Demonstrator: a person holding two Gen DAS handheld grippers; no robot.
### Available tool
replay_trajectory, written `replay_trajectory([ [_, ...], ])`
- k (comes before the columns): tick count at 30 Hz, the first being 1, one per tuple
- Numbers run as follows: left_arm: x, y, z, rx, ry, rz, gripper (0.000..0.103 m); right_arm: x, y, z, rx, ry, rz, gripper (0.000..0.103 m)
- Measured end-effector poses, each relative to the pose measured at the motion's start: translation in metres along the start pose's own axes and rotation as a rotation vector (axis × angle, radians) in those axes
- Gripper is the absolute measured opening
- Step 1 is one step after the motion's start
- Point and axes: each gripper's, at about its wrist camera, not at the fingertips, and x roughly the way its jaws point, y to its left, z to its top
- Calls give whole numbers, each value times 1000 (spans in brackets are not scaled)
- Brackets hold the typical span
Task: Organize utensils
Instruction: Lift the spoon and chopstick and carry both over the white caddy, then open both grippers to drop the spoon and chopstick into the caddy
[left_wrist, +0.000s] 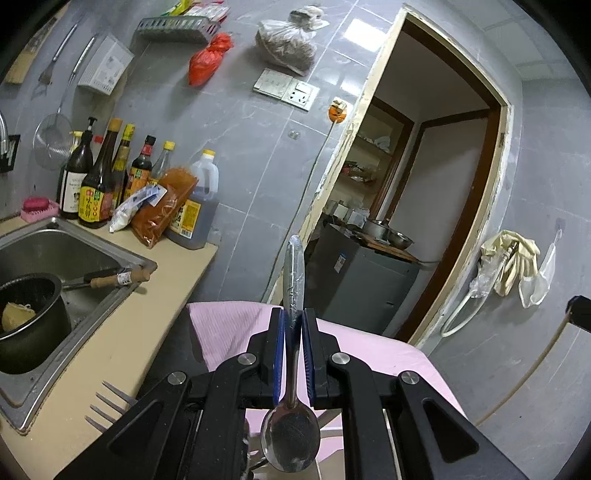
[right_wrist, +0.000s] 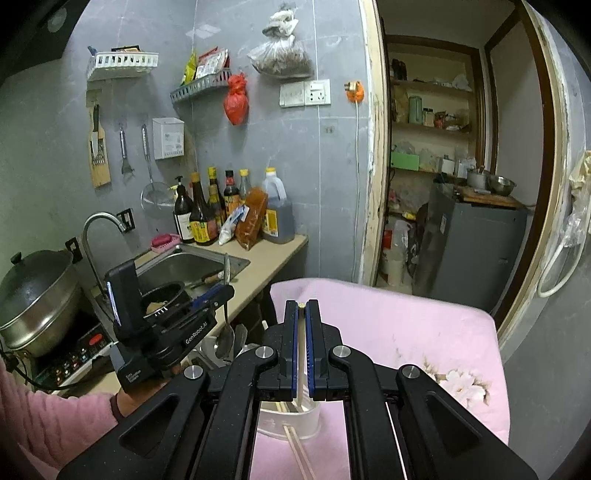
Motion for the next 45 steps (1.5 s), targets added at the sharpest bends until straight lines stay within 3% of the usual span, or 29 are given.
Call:
replay_trajectory([
  [22, -25, -21, -23, 168, -115, 103, 10, 36, 10, -27, -23, 43, -14, 4],
  [39, -42, -22, -27, 205, -16, 90, 10, 56, 4, -38, 21, 74, 12, 4],
  [45, -43, -24, -29, 203, 55, 62, 10, 56, -1, -42, 48, 74, 13, 4],
])
